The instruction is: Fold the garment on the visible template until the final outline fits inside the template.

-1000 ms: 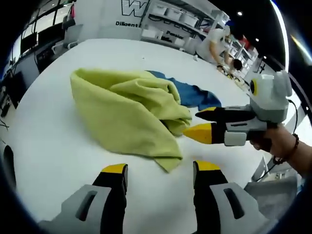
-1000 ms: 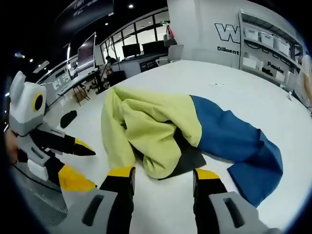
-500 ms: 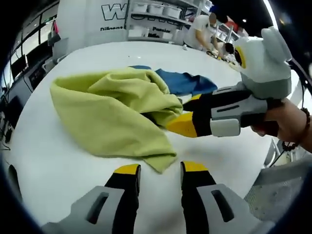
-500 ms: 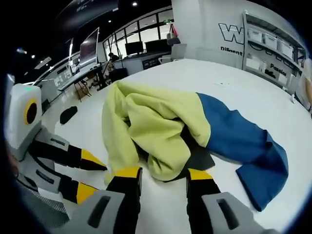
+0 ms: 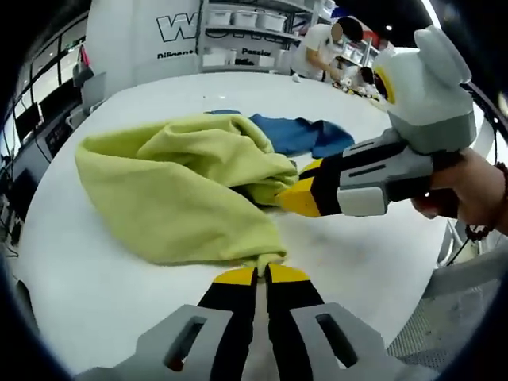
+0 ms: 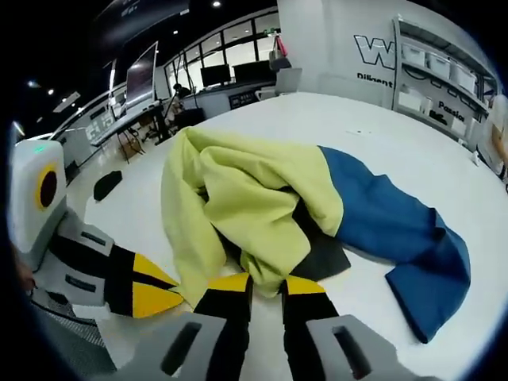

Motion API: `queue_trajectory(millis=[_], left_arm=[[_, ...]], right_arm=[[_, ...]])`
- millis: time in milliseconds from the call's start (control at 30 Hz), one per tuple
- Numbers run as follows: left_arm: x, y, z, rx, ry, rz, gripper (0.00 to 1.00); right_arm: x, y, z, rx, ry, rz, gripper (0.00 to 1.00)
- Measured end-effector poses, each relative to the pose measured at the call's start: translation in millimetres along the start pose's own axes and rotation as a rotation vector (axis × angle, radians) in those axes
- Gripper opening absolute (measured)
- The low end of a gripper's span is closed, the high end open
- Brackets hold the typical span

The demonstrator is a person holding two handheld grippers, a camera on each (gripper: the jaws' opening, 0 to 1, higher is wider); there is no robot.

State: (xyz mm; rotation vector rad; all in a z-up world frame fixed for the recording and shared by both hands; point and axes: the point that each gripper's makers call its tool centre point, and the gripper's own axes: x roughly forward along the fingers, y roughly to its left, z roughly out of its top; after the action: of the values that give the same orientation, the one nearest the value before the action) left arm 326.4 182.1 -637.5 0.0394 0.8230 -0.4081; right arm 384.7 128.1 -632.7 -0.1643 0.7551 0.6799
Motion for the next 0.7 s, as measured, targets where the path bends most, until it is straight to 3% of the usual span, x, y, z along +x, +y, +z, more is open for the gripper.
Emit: queue_trajectory(millis=[333,567,700], left_arm=[[-23,7.8,13.2,-0.031,-0.068,-0.02,0.02],[-58,36.5,35.7,-0.099,-0.164,0.029,0.02],[-72,52.2,45.7,-0.085,-0.183,0.049,0.02]], right_arm=[[-17,0,7.8,-0.008,-0.022,0.005,0.0],[-38,0,19.4,-0.031,-0.047,0.011,0.0],[-52,-3,26.7,-0.061,-0.07,-0.004,0.0]])
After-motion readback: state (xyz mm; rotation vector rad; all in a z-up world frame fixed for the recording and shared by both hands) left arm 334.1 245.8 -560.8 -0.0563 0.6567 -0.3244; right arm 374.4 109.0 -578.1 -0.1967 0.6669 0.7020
